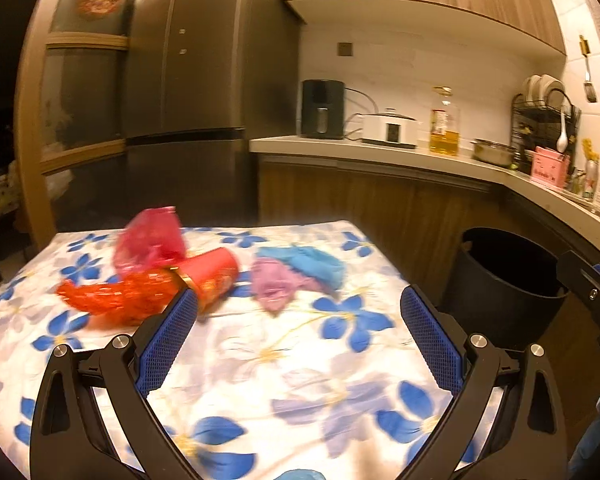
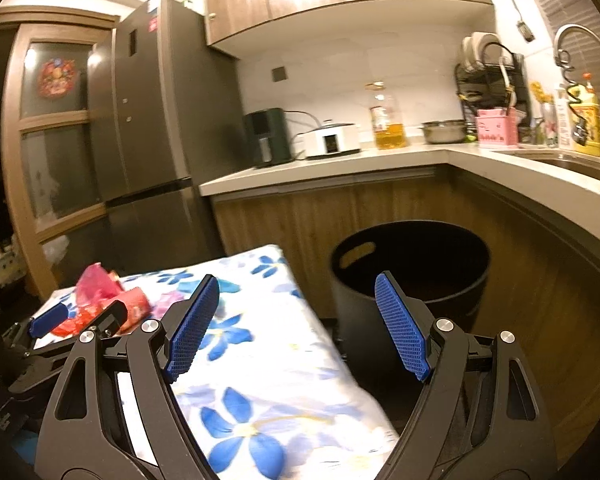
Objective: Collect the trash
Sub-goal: 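Move both tools back over the table toward the red cup and wrapper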
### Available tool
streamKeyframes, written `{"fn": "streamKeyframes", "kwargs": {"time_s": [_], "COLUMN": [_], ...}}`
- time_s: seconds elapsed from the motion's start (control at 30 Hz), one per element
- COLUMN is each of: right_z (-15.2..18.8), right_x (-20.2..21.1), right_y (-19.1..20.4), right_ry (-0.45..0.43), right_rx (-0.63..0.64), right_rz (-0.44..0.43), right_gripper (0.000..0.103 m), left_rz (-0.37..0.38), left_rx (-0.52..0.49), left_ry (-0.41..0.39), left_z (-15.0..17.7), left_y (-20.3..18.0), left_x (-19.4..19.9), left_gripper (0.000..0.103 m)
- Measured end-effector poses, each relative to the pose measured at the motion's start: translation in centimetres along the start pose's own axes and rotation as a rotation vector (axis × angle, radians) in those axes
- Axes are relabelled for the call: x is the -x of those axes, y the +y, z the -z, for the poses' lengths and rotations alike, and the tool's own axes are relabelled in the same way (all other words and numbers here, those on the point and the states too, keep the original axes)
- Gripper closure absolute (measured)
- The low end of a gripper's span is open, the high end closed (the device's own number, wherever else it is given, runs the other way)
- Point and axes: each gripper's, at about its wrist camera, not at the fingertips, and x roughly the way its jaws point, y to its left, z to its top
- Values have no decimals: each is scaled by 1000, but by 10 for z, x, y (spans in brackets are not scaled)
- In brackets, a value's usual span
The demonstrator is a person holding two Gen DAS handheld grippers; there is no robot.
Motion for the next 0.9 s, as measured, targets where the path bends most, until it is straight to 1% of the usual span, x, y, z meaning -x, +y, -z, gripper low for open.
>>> {"fn": "streamKeyframes", "kwargs": {"time_s": [0.37, 0.5, 0.67, 0.9], "right_z": [12, 16, 20, 21], "right_x": [-16, -23, -31, -45], "right_y": [57, 76, 96, 121], "right_ry": [35, 46, 51, 51], "right_rx": [37, 55, 69, 88], "right_rz": [-116, -145, -167, -184], "right_gripper": [24, 24, 24, 24], "left_rz": [-132, -190, -243, -307], "left_rx": [52, 70, 102, 128], "left_ry": [11, 21, 30, 16], "left_z": [8, 12, 15, 13], "left_y": [68, 97, 128, 169], "left_x": [4, 3, -3, -18], "left_gripper": [6, 6, 6, 6]}}
